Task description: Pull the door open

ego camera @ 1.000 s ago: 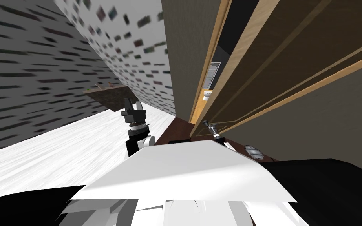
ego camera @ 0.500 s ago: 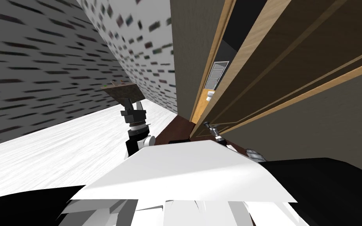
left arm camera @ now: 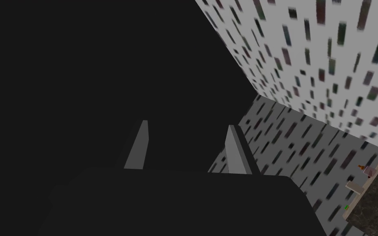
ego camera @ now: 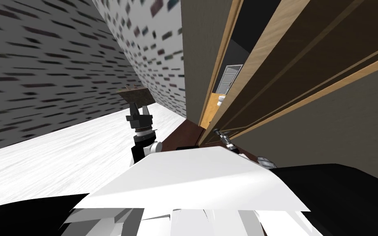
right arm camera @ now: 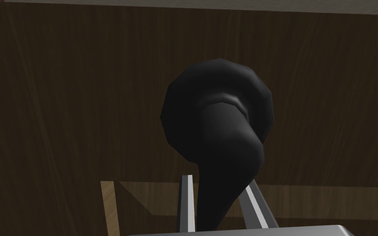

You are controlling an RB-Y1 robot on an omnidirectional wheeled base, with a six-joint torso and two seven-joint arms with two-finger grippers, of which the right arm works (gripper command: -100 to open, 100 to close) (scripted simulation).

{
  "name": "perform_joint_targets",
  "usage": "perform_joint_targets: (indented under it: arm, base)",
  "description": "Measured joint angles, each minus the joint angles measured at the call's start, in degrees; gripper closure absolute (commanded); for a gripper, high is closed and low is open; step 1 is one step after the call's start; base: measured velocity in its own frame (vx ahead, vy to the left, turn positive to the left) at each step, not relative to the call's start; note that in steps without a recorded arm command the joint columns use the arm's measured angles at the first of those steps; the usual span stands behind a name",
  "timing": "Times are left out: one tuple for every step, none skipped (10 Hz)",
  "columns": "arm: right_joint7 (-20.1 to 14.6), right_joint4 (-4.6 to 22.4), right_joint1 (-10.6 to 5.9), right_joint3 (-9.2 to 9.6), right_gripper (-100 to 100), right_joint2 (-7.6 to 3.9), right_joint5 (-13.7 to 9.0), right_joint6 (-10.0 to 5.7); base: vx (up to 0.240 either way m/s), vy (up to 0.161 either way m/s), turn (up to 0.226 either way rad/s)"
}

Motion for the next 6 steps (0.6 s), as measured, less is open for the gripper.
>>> perform_joint_targets:
  arm:
    - [-0.1,0.3,-0.25,-0.22,100,-0.18,0.1,-0.3]
    - [-0.1,0.4,-0.32,-0.33,100,-0.22,0.3,-0.61]
    - [-0.2,0.6,-0.34,-0.39,100,-0.25,0.5,-0.99]
    - [-0.2,1.1,-0.4,-0.49,100,-0.34,0.8,-1.45]
    - [-0.3,1.5,-0.46,-0.67,100,-0.47,1.0,-1.88]
    - [-0.3,2.0,-0.59,-0.8,100,-0.57,1.2,-2.33]
  base:
    - [-0.21,-0.084,0.141]
    - [-0.189,-0.087,0.127]
    - [-0.213,-0.095,0.16]
    - [-0.205,-0.078,0.206]
    - [-0.191,-0.08,0.16]
    - [-0.211,-0.104,0.155]
